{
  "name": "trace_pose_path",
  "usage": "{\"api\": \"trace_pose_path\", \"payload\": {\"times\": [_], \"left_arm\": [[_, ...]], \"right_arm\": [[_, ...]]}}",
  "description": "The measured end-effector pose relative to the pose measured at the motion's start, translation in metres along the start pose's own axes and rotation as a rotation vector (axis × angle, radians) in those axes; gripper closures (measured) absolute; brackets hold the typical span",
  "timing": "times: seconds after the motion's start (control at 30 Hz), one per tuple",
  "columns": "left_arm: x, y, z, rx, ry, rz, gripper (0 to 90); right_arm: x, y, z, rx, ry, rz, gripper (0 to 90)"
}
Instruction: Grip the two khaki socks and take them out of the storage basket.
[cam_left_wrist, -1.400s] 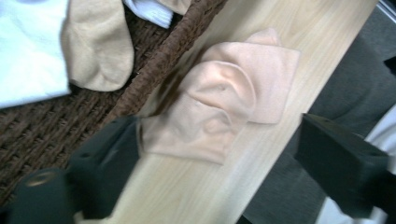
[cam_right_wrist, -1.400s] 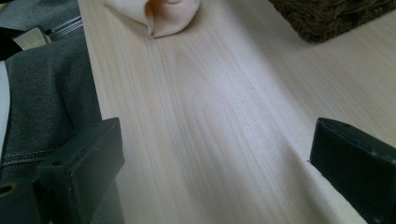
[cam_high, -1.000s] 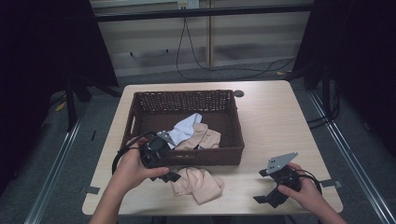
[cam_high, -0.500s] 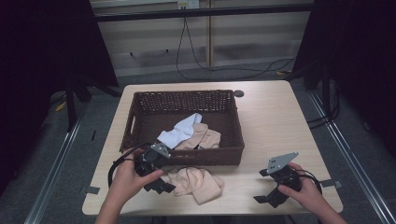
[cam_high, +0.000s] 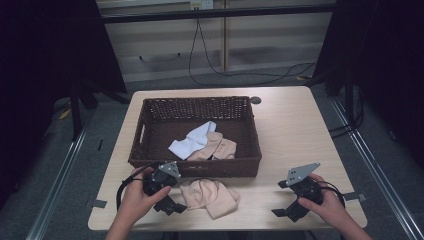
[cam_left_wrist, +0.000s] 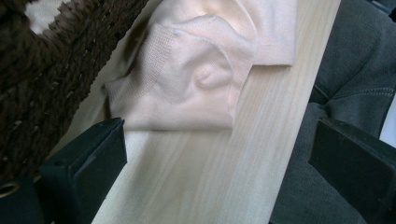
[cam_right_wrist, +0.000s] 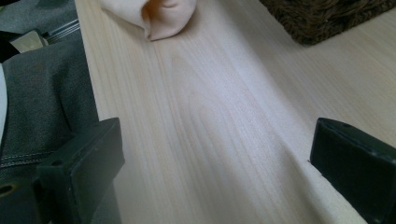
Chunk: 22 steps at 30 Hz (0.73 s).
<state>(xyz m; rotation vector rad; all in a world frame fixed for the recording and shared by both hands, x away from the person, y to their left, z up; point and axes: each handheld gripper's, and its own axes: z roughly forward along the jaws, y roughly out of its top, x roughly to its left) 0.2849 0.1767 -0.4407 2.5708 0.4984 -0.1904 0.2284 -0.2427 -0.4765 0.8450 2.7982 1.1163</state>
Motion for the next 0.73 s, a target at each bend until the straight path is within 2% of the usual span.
{"api": "trace_pose_path", "payload": {"times": [0.17, 0.27, 0.33, 0.4, 0.43, 0.47, 0.5, 0.6, 0.63, 0.73], "left_arm": [[0.001, -0.003, 0.005, -0.016, 0.003, 0.018, 3.8], [0.001, -0.004, 0.007, -0.049, 0.018, 0.016, 3.8], [0.003, -0.006, 0.009, -0.052, -0.003, 0.016, 3.8], [0.002, -0.008, 0.012, -0.046, -0.004, -0.002, 3.8], [0.003, -0.008, 0.012, -0.037, -0.005, 0.014, 3.8], [0.003, -0.008, 0.013, -0.044, -0.003, 0.010, 3.8], [0.005, -0.009, 0.013, -0.049, -0.018, 0.015, 3.8], [0.004, -0.008, 0.015, -0.060, 0.000, 0.017, 3.9], [0.004, -0.008, 0.015, -0.063, -0.010, 0.018, 3.9], [0.004, -0.006, 0.015, -0.084, -0.002, 0.026, 4.2]], "right_arm": [[0.000, 0.000, 0.001, -0.001, 0.003, -0.010, 2.5], [0.000, 0.000, 0.002, 0.002, 0.002, -0.015, 2.5], [0.000, 0.000, 0.002, 0.005, 0.002, -0.010, 2.5], [0.000, 0.000, 0.001, 0.006, -0.003, -0.006, 2.5], [0.000, 0.000, 0.001, 0.007, -0.001, -0.005, 2.5], [0.000, 0.000, 0.002, 0.006, -0.001, -0.008, 2.4], [0.000, 0.000, 0.002, 0.006, 0.000, -0.008, 2.5], [0.000, 0.000, 0.002, 0.007, 0.001, -0.010, 2.4], [0.000, 0.000, 0.002, 0.006, 0.001, -0.012, 2.5], [0.000, 0.000, 0.002, 0.009, 0.001, -0.009, 2.4]]}}
